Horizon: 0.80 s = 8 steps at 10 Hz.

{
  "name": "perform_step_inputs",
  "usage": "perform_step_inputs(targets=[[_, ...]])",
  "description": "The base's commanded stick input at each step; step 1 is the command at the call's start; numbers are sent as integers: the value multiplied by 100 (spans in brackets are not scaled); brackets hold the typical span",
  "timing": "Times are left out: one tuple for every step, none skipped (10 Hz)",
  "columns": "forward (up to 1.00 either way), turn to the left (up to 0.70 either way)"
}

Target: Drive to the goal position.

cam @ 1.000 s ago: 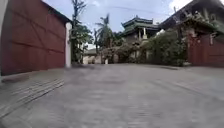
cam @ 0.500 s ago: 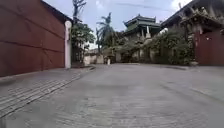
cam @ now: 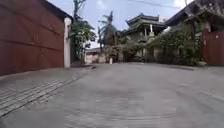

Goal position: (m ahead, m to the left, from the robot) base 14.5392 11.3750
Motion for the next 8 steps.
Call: perform_step_inputs(targets=[[100,0],[100,0],[100,0],[100,0],[100,0],[100,0],[100,0],[100,0]])
